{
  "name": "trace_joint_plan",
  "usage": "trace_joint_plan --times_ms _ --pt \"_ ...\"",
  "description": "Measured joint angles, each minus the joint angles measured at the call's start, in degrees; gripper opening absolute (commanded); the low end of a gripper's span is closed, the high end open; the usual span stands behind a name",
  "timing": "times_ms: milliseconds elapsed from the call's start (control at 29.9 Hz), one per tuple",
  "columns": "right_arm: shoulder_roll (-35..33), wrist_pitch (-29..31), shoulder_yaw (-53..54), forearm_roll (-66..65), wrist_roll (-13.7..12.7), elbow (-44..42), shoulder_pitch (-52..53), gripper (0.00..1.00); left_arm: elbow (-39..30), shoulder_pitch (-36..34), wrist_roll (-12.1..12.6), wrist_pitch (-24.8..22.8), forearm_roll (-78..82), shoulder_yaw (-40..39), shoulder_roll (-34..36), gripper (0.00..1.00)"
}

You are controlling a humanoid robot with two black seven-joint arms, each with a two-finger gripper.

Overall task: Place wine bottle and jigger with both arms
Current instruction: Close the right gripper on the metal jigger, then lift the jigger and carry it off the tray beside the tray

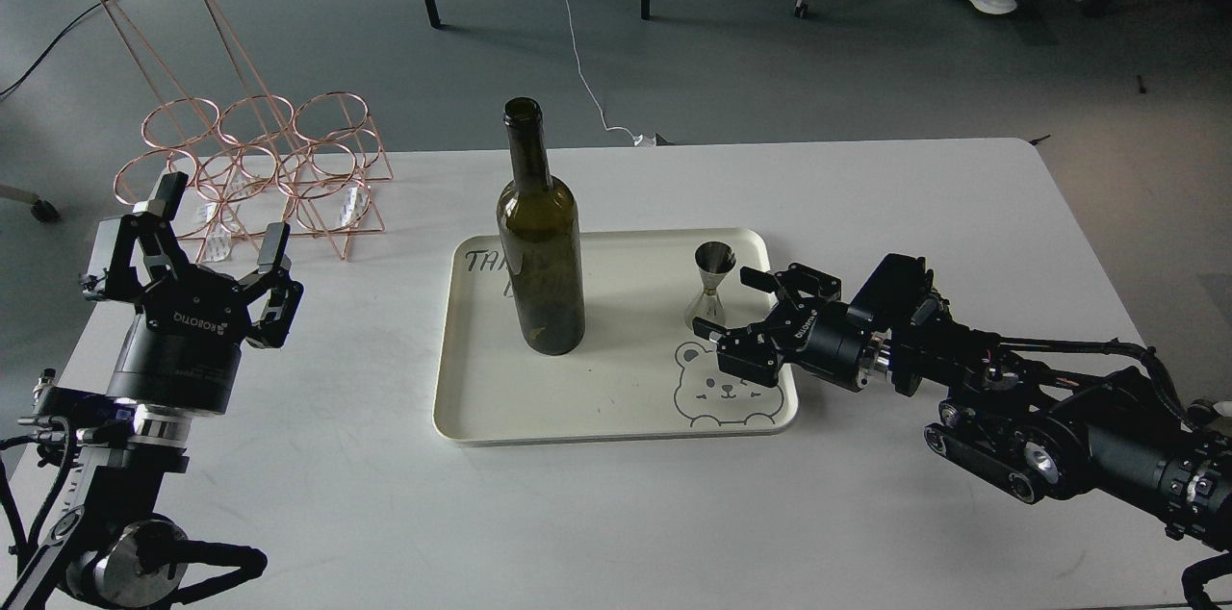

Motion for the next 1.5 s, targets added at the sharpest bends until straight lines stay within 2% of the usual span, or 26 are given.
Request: trace_joint_plan --times_ms 134,234,334,434,635,701,768,868,1169,1503 --pt "3.1 -2.1 -0.1 0.0 0.0 -3.8 0.0 0.70 0.0 0.0 0.0 0.0 0.0 0.1 0.1 0.98" --pt "4.5 -2.4 -0.1 0.0 0.0 -5.1 0.2 0.67 0.0 -0.1 0.0 0.0 0.0 0.1 0.1 0.98" --pt "4.9 -2.4 -0.1 0.1 0.0 -5.7 0.3 0.58 0.0 -0.2 0.0 0.1 0.0 0.1 0.0 0.98" --pt "5.0 -2.4 -0.1 0.1 0.0 -5.8 0.3 0.55 0.1 -0.2 0.1 0.2 0.0 0.2 0.0 0.98" --pt "5.0 -2.4 -0.1 0.1 0.0 -5.8 0.1 0.30 0.1 -0.3 0.1 0.3 0.0 0.2 0.1 0.98" --pt "5.0 -2.4 0.0 0.1 0.0 -5.8 0.1 0.27 0.1 -0.3 0.1 0.3 0.0 0.2 0.0 0.98" --pt "5.0 -2.4 -0.1 0.1 0.0 -5.8 0.1 0.19 0.1 -0.3 0.1 0.3 0.0 0.2 0.0 0.98" --pt "5.0 -2.4 0.0 0.1 0.0 -5.7 0.3 0.16 0.1 -0.2 0.1 0.3 0.0 0.2 -0.1 0.98" --pt "3.7 -2.4 1.3 0.8 0.0 -5.0 1.9 0.16 0.1 -0.2 0.1 0.3 0.1 0.2 -0.1 0.98" --pt "-7.4 -2.4 11.3 2.7 0.0 -1.4 2.5 0.18 0.1 -0.3 0.2 0.2 0.3 0.3 -0.6 0.98"
